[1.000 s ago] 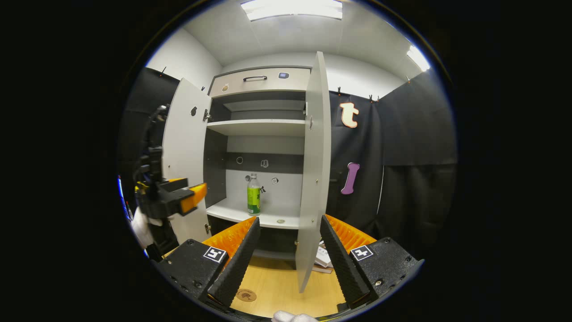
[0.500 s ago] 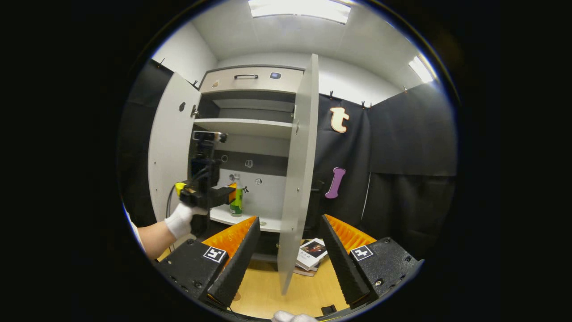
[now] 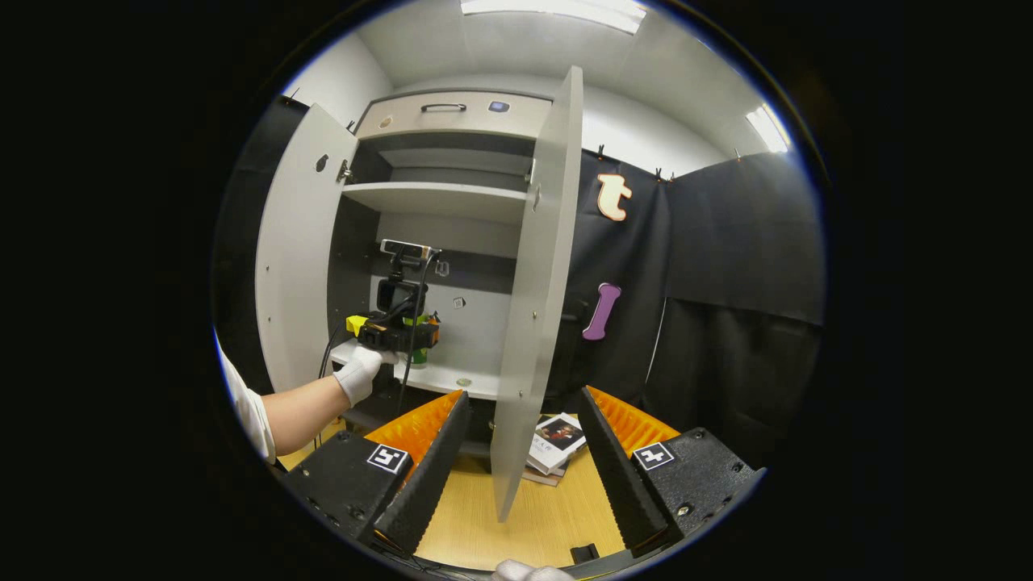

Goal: Grasp the bottle in the cabinet with the left hand and place it on the coaster, then close the right door with the right hand and the left door with the left hand.

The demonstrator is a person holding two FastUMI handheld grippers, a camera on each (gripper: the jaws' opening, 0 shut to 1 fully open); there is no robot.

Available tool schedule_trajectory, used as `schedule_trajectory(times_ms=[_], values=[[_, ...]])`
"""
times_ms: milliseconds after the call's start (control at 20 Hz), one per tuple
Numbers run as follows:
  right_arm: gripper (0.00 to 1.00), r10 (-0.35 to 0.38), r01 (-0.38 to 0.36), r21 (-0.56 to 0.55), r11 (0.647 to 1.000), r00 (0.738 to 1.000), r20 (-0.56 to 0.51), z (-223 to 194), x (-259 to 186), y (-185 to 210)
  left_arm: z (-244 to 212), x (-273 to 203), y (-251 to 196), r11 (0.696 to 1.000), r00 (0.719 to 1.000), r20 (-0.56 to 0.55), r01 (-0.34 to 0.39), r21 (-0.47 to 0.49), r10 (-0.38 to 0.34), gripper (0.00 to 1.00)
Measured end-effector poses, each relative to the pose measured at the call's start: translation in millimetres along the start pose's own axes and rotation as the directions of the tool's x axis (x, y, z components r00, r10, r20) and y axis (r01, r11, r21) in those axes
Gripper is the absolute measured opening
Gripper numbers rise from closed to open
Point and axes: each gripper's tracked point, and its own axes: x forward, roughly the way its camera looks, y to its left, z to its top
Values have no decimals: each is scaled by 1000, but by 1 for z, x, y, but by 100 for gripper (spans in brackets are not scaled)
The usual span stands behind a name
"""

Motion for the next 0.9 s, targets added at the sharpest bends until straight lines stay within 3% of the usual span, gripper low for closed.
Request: schedule_trajectory(times_ms=[250, 300, 700, 800, 900], values=[[83, -16, 16, 19, 1000, 1000, -12, -6, 2, -10, -11, 18, 4, 1000, 999, -36, -24, -2, 24, 96], [84, -24, 24, 16, 1000, 1000, -9, -5, 2, -13, -9, 19, 10, 999, 998, -38, -48, 9, 49, 74], [84, -27, 26, 34, 999, 999, 19, -3, -4, -16, 38, -73, 19, 1000, 996, 89, 28, 9, -29, 72], [84, -26, 25, 36, 999, 999, 21, -6, -8, -13, 36, -106, 18, 999, 993, 102, 54, -3, -53, 75], [84, -18, 17, 36, 999, 1000, 17, -10, -13, -8, 26, -136, 17, 996, 993, 90, 81, -20, -79, 72]])
